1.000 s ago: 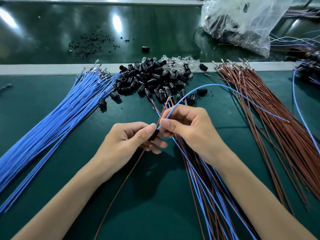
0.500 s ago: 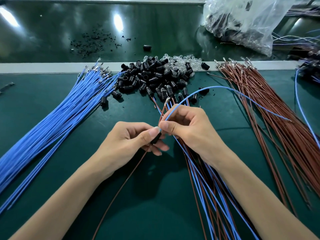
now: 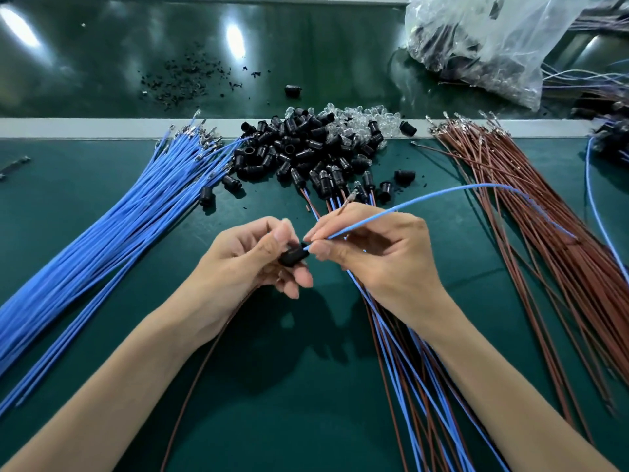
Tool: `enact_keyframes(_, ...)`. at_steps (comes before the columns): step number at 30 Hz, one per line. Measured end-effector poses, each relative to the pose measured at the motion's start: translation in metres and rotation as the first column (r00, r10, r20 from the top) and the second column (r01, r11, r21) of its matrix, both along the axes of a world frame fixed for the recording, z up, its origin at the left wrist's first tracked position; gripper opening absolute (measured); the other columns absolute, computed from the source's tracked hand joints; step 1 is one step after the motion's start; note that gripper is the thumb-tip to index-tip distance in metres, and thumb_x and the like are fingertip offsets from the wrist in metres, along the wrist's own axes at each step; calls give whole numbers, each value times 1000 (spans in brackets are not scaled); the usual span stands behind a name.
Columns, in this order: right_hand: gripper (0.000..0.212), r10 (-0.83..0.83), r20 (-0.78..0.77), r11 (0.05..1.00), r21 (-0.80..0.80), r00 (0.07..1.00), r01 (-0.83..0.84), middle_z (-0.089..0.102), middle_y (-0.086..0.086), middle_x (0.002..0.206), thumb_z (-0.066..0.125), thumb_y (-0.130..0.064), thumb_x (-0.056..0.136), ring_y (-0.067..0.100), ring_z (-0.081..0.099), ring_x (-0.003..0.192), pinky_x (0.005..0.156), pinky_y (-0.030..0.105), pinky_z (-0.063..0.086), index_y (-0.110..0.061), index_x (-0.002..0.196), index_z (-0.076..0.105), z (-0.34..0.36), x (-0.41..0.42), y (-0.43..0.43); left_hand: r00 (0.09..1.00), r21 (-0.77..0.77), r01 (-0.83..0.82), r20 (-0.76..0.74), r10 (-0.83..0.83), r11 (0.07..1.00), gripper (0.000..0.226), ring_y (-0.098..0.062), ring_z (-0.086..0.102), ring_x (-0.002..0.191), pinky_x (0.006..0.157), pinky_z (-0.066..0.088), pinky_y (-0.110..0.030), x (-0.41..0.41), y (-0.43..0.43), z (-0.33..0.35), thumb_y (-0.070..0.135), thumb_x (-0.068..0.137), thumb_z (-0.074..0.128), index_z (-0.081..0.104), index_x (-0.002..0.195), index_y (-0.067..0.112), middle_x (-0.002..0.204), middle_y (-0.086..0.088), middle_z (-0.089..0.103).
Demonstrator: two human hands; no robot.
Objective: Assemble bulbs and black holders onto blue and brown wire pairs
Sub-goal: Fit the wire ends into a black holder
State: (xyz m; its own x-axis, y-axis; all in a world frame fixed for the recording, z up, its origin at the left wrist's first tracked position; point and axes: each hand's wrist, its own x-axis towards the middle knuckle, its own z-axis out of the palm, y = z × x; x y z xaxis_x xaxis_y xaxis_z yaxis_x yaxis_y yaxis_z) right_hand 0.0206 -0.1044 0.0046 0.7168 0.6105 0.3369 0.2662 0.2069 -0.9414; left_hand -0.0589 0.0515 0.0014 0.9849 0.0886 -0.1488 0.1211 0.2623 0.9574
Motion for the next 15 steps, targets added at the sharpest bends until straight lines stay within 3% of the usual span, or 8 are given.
enact_keyframes(1, 19, -46, -14, 999, 2, 999, 46, 68, -7, 74, 73, 0, 77, 8, 64, 67, 66, 17, 49, -19, 77, 68, -1, -1, 1, 1000, -29, -9, 5, 9, 1000, 23, -17, 60, 54, 57, 51, -20, 0, 0, 0, 37, 90, 56, 65, 75, 21, 67, -9, 69)
enact_keyframes(3, 22, -123, -60, 992, 9, 991, 123, 67, -12, 71, 71, 0, 79, 3, 62, 61, 63, 14, 49, -21, 78, 66, -1, -2, 2, 999, -74, 13, 48, -9, 997, 18, -17, 62, 62, 64, 52, -22, -1, 0, -1, 38, 85, 67, 68, 84, 20, 78, -11, 72)
enact_keyframes(6, 23, -175, -122, 984, -1, 977, 177, 68, -11, 68, 70, 3, 80, 3, 63, 60, 64, 14, 51, -19, 77, 65, -3, -1, 3, 991, 45, -89, 100, 84, 995, 22, -13, 65, 65, 65, 52, -19, -2, -6, -5, 16, 77, 77, 62, 92, 12, 78, -7, 73)
enact_keyframes(9, 22, -185, -136, 983, -17, 973, 184, 69, -9, 68, 71, 3, 79, 4, 64, 61, 64, 14, 50, -19, 76, 66, -3, -1, 2, 961, 134, -243, 165, 220, 961, 20, -9, 66, 61, 60, 52, -17, -1, -17, -8, 14, 71, 69, 60, 88, 9, 72, -3, 73)
enact_keyframes(15, 13, -197, -169, 980, -19, 966, 196, 69, -7, 67, 73, -6, 78, 5, 64, 61, 64, 15, 50, -17, 76, 67, -3, 0, 2, 880, 215, -448, 277, 385, 868, 18, -6, 65, 60, 63, 51, -14, -3, -24, -10, 17, 65, 76, 69, 82, 17, 71, 6, 72)
